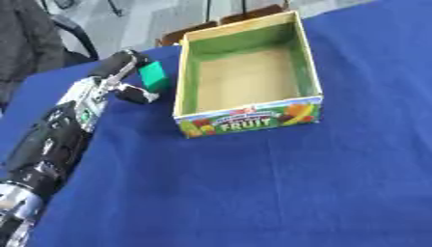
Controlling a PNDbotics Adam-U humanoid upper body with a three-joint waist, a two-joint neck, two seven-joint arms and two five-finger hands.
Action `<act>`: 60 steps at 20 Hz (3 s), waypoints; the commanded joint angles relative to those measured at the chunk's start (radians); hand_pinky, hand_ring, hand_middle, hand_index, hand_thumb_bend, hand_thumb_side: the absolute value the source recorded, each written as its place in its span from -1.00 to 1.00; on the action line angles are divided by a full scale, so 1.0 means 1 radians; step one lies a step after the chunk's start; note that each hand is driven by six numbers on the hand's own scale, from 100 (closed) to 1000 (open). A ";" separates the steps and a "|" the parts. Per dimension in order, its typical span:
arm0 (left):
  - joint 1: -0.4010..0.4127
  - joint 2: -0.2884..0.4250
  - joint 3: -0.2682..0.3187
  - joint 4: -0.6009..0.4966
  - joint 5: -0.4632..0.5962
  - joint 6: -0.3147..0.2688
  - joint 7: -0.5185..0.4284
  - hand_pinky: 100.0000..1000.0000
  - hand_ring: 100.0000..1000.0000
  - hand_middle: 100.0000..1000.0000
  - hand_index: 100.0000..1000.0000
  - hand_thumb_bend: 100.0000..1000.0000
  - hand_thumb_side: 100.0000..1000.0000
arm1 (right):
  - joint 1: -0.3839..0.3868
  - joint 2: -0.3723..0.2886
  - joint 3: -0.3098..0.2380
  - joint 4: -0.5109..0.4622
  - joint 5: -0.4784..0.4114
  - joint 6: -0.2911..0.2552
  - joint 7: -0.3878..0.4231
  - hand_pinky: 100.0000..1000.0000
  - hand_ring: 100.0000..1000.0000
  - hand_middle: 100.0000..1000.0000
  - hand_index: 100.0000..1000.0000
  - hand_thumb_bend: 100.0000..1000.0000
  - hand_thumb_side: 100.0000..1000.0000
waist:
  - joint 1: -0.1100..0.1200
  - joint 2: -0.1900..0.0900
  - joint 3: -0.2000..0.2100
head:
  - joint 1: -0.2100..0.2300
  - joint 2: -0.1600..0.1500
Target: Pick up objects on the table and place them in the box.
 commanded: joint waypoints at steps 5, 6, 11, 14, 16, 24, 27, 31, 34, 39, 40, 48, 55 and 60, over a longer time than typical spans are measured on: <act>-0.011 0.031 -0.014 -0.058 0.076 -0.031 0.013 0.19 -0.08 -0.43 -0.09 -0.37 -0.60 | 0.023 -0.008 -0.010 0.022 0.006 0.007 -0.002 0.59 0.29 0.15 0.38 -1.00 1.00 | -0.005 -0.048 0.030 | -0.010 0.017; -0.008 0.034 -0.019 -0.073 0.093 -0.035 0.003 0.19 -0.08 -0.44 -0.10 -0.37 -0.60 | 0.024 -0.009 -0.010 0.023 0.005 0.008 -0.001 0.59 0.29 0.15 0.38 -1.00 1.00 | -0.005 -0.056 0.038 | -0.009 0.024; -0.003 0.032 -0.044 -0.179 0.193 -0.037 -0.051 0.14 -0.10 -0.45 -0.12 -0.43 -0.60 | 0.032 -0.017 -0.013 0.029 -0.003 0.011 -0.001 0.59 0.29 0.15 0.38 -1.00 1.00 | -0.005 -0.093 0.065 | -0.003 0.036; -0.017 0.008 -0.059 -0.241 0.265 -0.018 -0.084 0.12 -0.09 -0.44 -0.11 -0.48 -0.59 | 0.035 -0.023 -0.011 0.033 -0.008 0.012 0.001 0.59 0.30 0.15 0.38 -1.00 1.00 | -0.005 -0.114 0.075 | -0.004 0.040; -0.037 -0.024 -0.068 -0.262 0.302 0.004 -0.102 0.11 -0.08 -0.44 -0.11 -0.51 -0.58 | 0.034 -0.027 -0.009 0.036 -0.011 0.013 0.004 0.59 0.30 0.15 0.37 -1.00 1.00 | -0.005 -0.125 0.074 | -0.001 0.043; -0.103 -0.165 -0.098 -0.189 0.240 0.083 -0.128 0.14 0.03 -0.31 0.02 -0.48 -0.48 | 0.022 -0.031 0.004 0.038 -0.019 0.010 0.019 0.59 0.30 0.15 0.37 -1.00 1.00 | -0.005 -0.130 0.024 | 0.016 0.030; -0.103 -0.198 -0.102 -0.144 0.196 0.087 -0.127 0.16 0.06 -0.29 0.05 -0.47 -0.46 | 0.021 -0.028 0.005 0.037 -0.019 0.009 0.021 0.59 0.30 0.15 0.38 -1.00 1.00 | -0.005 -0.124 0.008 | 0.019 0.029; -0.095 -0.227 -0.103 -0.099 0.152 0.093 -0.130 0.18 0.08 -0.25 0.09 -0.46 -0.43 | 0.016 -0.025 0.007 0.036 -0.016 0.008 0.023 0.59 0.30 0.15 0.38 -1.00 1.00 | -0.005 -0.115 -0.007 | 0.019 0.035; -0.089 -0.243 -0.097 -0.066 0.142 0.108 -0.125 0.17 0.11 -0.22 0.13 -0.47 -0.38 | 0.013 -0.024 0.009 0.035 -0.017 0.008 0.025 0.59 0.30 0.15 0.38 -1.00 1.00 | -0.005 -0.110 -0.016 | 0.019 0.032; -0.084 -0.251 -0.098 -0.046 0.156 0.094 -0.130 0.28 0.31 0.05 0.36 0.44 0.13 | 0.012 -0.025 0.008 0.034 -0.015 0.006 0.026 0.59 0.30 0.15 0.38 -1.00 1.00 | -0.005 -0.105 -0.024 | 0.019 0.033; -0.084 -0.251 -0.100 -0.051 0.161 0.085 -0.134 0.35 0.41 0.18 0.46 0.74 0.20 | 0.011 -0.025 0.009 0.034 -0.015 0.006 0.026 0.59 0.30 0.15 0.38 -1.00 1.00 | -0.005 -0.106 -0.024 | 0.019 0.033; -0.080 -0.236 -0.107 -0.116 0.133 0.050 -0.110 0.68 0.76 0.66 0.87 1.00 0.42 | 0.008 -0.029 0.009 0.034 -0.019 0.006 0.029 0.59 0.30 0.15 0.38 -1.00 1.00 | -0.005 -0.114 -0.022 | 0.020 0.031; -0.054 -0.192 -0.081 -0.303 0.269 0.042 0.029 0.58 0.72 0.60 0.79 1.00 0.33 | 0.011 -0.037 0.005 0.036 -0.022 0.006 0.028 0.59 0.30 0.15 0.38 -1.00 0.99 | -0.005 -0.133 0.003 | -0.007 0.039; 0.047 -0.138 -0.051 -0.528 0.492 0.061 0.085 0.45 0.66 0.52 0.71 1.00 0.35 | 0.021 -0.032 -0.003 0.041 -0.030 0.007 0.019 0.59 0.30 0.15 0.38 -1.00 0.97 | -0.030 -0.155 0.061 | -0.046 0.056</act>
